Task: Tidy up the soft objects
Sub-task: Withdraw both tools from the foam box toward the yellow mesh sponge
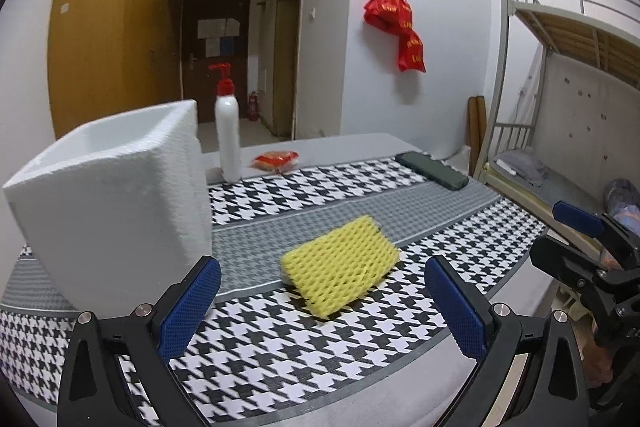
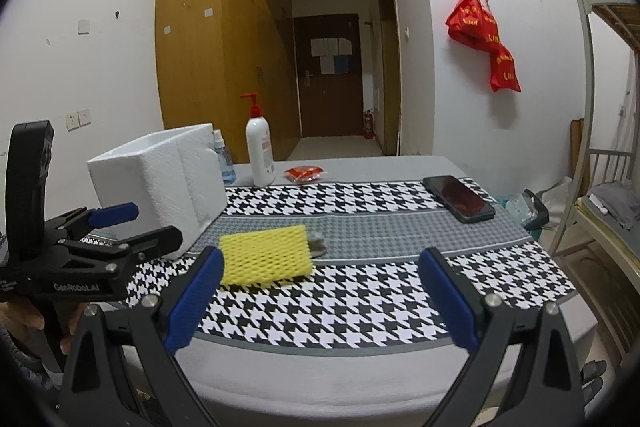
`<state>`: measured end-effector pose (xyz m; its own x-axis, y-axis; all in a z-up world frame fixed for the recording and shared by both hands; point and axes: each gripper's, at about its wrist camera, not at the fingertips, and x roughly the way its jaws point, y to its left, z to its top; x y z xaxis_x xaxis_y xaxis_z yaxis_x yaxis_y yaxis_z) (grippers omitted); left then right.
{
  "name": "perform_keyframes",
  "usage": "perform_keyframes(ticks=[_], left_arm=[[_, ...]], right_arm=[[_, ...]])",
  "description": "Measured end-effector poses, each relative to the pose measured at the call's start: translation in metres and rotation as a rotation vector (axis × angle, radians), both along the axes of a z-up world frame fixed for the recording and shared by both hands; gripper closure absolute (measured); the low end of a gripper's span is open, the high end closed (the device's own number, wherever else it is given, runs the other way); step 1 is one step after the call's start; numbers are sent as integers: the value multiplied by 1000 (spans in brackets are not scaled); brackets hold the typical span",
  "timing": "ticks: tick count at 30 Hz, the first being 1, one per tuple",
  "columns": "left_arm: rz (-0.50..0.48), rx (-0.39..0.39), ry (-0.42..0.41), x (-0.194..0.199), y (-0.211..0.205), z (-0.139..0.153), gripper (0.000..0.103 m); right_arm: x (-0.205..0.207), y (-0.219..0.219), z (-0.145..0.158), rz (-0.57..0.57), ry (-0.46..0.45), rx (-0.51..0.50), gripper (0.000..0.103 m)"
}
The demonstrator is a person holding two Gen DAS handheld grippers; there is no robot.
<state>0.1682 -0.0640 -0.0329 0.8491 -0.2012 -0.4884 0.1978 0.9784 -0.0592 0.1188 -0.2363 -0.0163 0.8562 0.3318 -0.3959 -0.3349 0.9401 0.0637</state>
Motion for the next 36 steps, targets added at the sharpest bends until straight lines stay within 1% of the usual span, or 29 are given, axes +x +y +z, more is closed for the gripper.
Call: perform_keyframes(ticks=[2, 7, 10, 14, 19, 23, 31, 34, 36], left_arm=[[-22, -1, 30, 8, -6, -5, 1], [-34, 9, 95, 26, -14, -16, 1], [-45, 37, 120, 33, -19, -21, 1], [-56, 47, 138, 40, -22, -23, 1], [-53, 43, 140, 50, -23, -24, 1], [-56, 55, 163, 59, -24, -28, 1], [-34, 48, 198, 71, -23, -37, 1], [-29, 36, 213, 74, -22, -40, 3], [-29, 54, 225, 77, -24, -44, 5]], right_arm=[[3, -2, -1, -4, 8, 0, 4], [14, -13, -9, -13, 39, 17, 4], [19, -17, -13, -18, 60, 24, 4], [24, -19, -16, -18, 78, 21, 4], [28, -20, -17, -11, 81, 15, 4], [35, -21, -20, -4, 99, 19, 4], [41, -21, -20, 13, 110, 14, 4], [43, -20, -19, 15, 105, 11, 4], [45, -21, -20, 14, 106, 15, 4]])
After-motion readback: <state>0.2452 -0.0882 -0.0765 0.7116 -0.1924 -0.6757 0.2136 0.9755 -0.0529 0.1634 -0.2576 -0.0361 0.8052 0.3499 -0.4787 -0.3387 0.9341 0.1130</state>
